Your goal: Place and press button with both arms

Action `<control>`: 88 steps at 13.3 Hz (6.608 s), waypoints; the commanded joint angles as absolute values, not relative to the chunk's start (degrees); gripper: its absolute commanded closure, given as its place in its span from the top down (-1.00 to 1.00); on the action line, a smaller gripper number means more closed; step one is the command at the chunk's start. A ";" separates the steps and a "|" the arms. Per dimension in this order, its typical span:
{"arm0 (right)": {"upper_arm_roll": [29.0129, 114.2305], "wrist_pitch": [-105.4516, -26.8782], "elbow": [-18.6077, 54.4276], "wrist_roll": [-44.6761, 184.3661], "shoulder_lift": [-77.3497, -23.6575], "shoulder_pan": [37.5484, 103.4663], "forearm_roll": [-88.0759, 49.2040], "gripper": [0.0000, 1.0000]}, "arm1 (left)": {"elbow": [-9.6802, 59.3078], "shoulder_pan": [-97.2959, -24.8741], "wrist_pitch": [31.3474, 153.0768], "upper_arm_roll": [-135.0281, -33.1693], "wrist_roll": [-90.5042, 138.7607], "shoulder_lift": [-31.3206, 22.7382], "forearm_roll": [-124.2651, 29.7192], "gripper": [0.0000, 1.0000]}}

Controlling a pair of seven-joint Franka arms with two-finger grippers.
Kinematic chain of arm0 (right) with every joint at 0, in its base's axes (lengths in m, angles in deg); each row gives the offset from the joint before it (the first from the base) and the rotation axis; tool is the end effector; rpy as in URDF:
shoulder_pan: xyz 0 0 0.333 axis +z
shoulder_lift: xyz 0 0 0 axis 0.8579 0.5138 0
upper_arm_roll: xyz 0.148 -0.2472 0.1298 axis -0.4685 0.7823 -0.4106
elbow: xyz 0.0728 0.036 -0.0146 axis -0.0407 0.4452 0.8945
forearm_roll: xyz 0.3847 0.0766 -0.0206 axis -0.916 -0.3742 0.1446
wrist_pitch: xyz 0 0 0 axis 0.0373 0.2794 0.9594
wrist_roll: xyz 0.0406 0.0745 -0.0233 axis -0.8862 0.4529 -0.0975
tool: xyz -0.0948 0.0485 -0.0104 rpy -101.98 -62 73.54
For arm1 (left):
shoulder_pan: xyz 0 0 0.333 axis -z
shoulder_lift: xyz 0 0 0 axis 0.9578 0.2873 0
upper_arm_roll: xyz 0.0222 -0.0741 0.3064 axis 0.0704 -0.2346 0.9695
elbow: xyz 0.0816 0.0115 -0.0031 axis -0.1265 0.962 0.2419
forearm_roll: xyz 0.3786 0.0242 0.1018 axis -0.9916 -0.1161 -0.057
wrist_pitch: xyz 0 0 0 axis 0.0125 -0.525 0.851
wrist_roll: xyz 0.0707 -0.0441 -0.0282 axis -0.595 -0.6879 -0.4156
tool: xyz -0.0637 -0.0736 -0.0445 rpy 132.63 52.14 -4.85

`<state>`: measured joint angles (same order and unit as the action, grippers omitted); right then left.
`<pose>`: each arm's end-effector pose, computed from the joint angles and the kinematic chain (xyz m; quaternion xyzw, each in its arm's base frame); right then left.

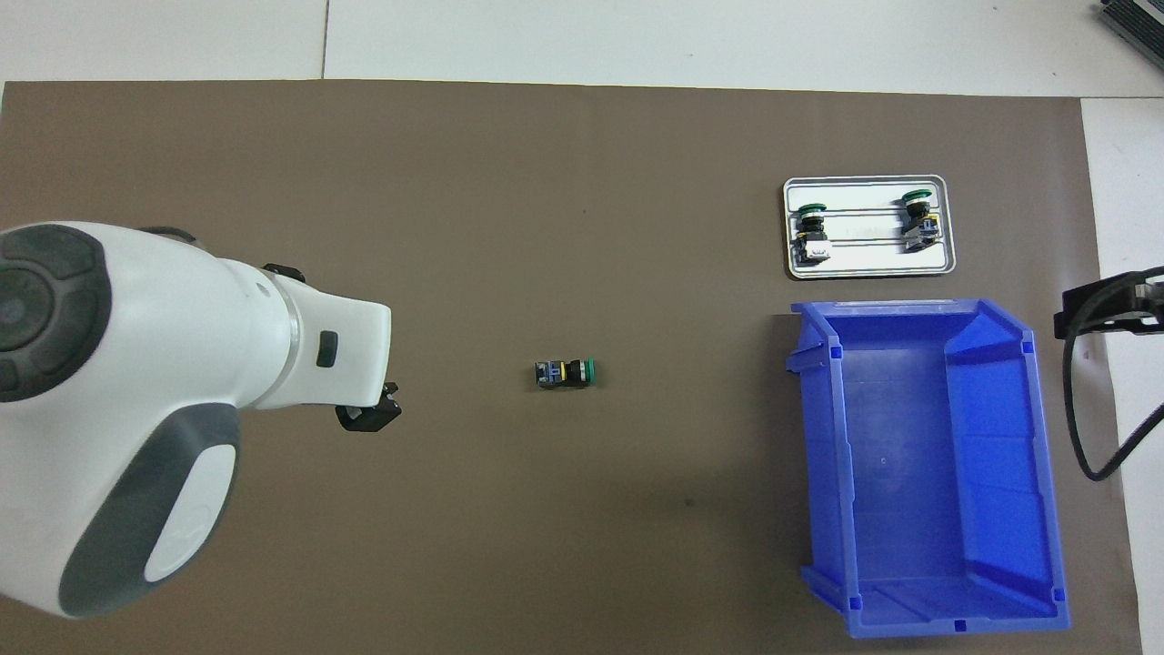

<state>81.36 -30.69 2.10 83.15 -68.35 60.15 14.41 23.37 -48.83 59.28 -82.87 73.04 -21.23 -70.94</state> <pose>0.5250 -0.0209 0.6556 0.9973 -0.0615 -0.0280 0.0282 0.4758 -0.2382 0.5670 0.8679 -0.4949 0.0413 0.0088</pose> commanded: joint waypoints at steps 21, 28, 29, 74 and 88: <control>80.84 -29.87 1.35 82.77 -68.22 59.26 13.17 1.00 | 21.09 -31.20 87.42 -81.69 80.97 4.89 -63.53 0.76; 80.76 -29.87 1.35 82.77 -68.22 59.26 13.17 1.00 | 20.73 -31.11 89.53 -81.51 80.09 8.94 -63.97 0.74; 80.84 -29.87 1.35 82.77 -68.22 59.26 13.17 1.00 | 20.73 -31.20 90.49 -81.34 80.09 9.55 -63.97 0.74; 80.76 -29.87 1.35 82.77 -68.22 59.26 13.17 1.00 | 33.20 -55.89 76.53 -80.28 86.24 -0.63 16.76 -1.00; 80.84 -29.87 1.43 82.77 -68.22 59.26 13.17 1.00 | 44.29 -57.74 78.72 -79.93 91.94 -2.41 53.45 -1.00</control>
<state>81.36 -30.69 2.07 83.15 -68.35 60.15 14.41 42.67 -56.63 78.16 -79.55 89.51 -1.97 51.68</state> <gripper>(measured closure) 0.000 0.938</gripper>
